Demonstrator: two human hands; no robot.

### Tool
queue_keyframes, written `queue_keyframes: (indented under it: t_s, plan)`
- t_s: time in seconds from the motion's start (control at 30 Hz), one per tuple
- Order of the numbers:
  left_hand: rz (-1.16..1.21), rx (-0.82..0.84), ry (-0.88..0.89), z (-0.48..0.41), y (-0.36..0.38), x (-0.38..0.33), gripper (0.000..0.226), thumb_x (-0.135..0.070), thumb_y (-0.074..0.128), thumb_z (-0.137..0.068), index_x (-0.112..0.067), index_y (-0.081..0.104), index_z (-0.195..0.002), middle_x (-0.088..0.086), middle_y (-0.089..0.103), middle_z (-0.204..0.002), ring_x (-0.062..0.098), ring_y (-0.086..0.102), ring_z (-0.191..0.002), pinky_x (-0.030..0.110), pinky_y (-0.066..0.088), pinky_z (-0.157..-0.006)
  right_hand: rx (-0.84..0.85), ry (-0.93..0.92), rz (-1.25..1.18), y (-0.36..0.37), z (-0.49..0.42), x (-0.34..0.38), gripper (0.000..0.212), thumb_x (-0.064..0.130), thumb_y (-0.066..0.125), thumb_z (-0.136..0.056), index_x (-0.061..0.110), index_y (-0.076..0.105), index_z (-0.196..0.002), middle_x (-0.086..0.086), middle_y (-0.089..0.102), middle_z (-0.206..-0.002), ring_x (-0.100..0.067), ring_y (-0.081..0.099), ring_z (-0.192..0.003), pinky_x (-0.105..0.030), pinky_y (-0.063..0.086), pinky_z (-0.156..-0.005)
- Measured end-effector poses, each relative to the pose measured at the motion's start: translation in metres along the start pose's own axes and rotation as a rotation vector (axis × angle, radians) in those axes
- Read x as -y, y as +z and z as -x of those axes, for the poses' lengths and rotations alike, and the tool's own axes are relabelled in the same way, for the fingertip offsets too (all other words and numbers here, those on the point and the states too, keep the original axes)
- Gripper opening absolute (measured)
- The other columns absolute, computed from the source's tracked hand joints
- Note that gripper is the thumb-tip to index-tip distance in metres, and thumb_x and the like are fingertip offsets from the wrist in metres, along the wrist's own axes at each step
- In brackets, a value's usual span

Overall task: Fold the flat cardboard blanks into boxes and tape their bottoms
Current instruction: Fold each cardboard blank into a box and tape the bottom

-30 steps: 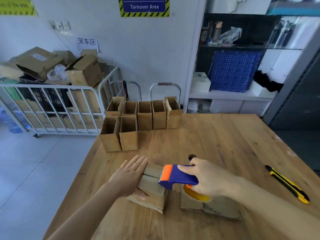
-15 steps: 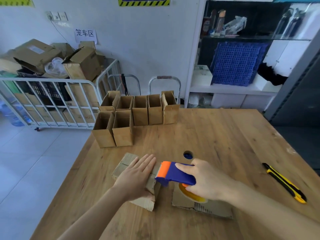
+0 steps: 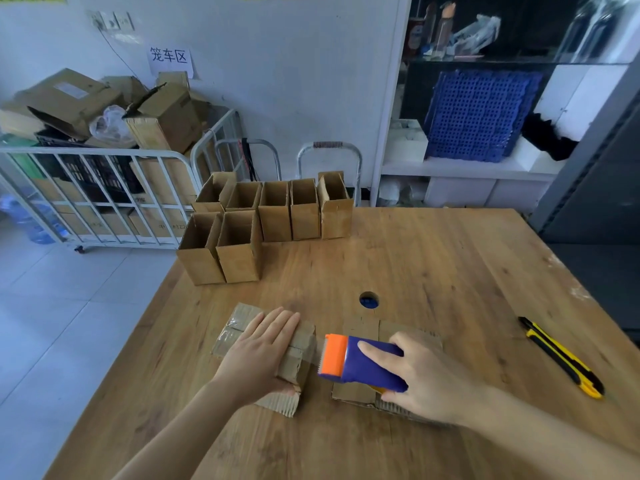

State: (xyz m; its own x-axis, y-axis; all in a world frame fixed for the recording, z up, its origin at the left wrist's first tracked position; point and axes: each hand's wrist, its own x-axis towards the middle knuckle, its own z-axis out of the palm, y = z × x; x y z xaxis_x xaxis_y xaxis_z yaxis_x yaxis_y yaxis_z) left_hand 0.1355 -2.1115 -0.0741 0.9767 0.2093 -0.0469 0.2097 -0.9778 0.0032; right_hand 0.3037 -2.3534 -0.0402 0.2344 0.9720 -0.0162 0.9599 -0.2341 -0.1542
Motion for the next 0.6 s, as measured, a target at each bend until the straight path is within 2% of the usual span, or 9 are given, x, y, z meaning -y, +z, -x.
queue_keyframes:
  t_s: [0.07,0.13,0.17,0.2,0.27,0.3,0.4,0.5,0.6]
  plan:
    - [-0.053,0.002,-0.011,0.003,0.007,0.0,0.124,-0.075,0.064,-0.062,-0.017,0.001,-0.153,0.001,0.018,-0.159,0.016,0.002,-0.146,0.036,-0.009,-0.119,0.05,0.004,0.04,-0.004,-0.002,0.004,0.083,0.057,0.066,-0.076,0.028,0.033,-0.147,-0.003,0.051,-0.104,-0.01,0.04,-0.085,-0.019,0.034,-0.066]
    - [-0.085,0.005,-0.025,0.006,0.014,-0.004,0.125,-0.076,0.067,-0.058,-0.014,0.013,-0.153,0.004,0.032,-0.154,0.022,0.022,-0.144,0.04,0.007,-0.12,0.035,0.007,0.099,-0.004,-0.004,0.006,0.087,0.067,0.069,-0.068,0.029,0.043,-0.142,0.0,0.053,-0.099,-0.008,0.045,-0.081,-0.011,0.021,-0.059]
    - [-0.095,0.005,-0.014,0.007,0.019,-0.009,0.124,-0.073,0.071,-0.056,-0.011,0.021,-0.151,0.006,0.039,-0.15,0.025,0.032,-0.14,0.042,0.014,-0.119,0.036,0.006,0.136,-0.003,-0.006,0.009,0.086,0.068,0.067,-0.069,0.03,0.042,-0.142,-0.002,0.053,-0.101,-0.009,0.049,-0.085,-0.01,0.022,-0.06]
    - [-0.101,-0.005,0.004,0.009,0.023,-0.014,0.121,-0.069,0.075,-0.054,-0.008,0.03,-0.148,0.009,0.045,-0.144,0.028,0.041,-0.135,0.044,0.019,-0.118,0.062,-0.021,0.122,0.0,-0.008,0.01,0.083,0.064,0.063,-0.077,0.03,0.032,-0.147,-0.005,0.05,-0.111,-0.012,0.048,-0.097,-0.014,0.031,-0.066]
    - [-0.098,-0.059,0.008,0.011,0.028,-0.021,0.111,-0.059,0.079,-0.055,-0.002,0.04,-0.142,0.013,0.053,-0.135,0.032,0.047,-0.127,0.046,0.018,-0.115,0.188,-0.01,0.05,0.01,-0.008,0.009,0.08,0.054,0.055,-0.089,0.03,0.013,-0.152,-0.009,0.04,-0.127,-0.017,0.039,-0.113,-0.025,0.037,-0.087]
    - [-0.103,-0.089,-0.005,0.011,0.029,-0.021,0.108,-0.058,0.077,-0.056,-0.001,0.042,-0.14,0.014,0.054,-0.132,0.032,0.047,-0.123,0.047,0.016,-0.114,0.201,0.012,0.033,0.012,-0.007,0.008,0.079,0.053,0.054,-0.09,0.03,0.01,-0.152,-0.009,0.038,-0.127,-0.017,0.038,-0.113,-0.026,0.036,-0.089]
    - [-0.105,-0.14,0.001,0.007,0.031,-0.017,0.101,-0.063,0.067,-0.059,0.0,0.048,-0.135,0.012,0.054,-0.123,0.032,0.053,-0.114,0.045,0.02,-0.112,0.116,0.003,0.039,0.02,0.006,-0.009,0.08,0.055,0.055,-0.088,0.031,0.012,-0.151,-0.008,0.044,-0.114,-0.018,0.045,-0.101,-0.023,0.034,-0.077]
    - [-0.097,-0.131,0.007,0.004,0.033,-0.014,0.102,-0.069,0.064,-0.057,0.0,0.053,-0.13,0.012,0.056,-0.12,0.032,0.053,-0.112,0.044,0.025,-0.109,-0.007,-0.041,0.079,0.028,0.015,-0.022,0.084,0.061,0.054,-0.079,0.028,0.02,-0.148,-0.005,0.053,-0.096,-0.015,0.054,-0.081,-0.019,0.042,-0.064]
    - [-0.107,-0.156,0.024,0.003,0.032,-0.014,0.107,-0.072,0.068,-0.048,0.0,0.055,-0.125,0.012,0.057,-0.116,0.03,0.047,-0.11,0.043,0.026,-0.106,-0.091,-0.079,0.125,0.03,0.018,-0.024,0.093,0.061,0.068,-0.071,0.023,0.028,-0.146,-0.001,0.053,-0.092,-0.009,0.053,-0.075,-0.016,0.042,-0.062]
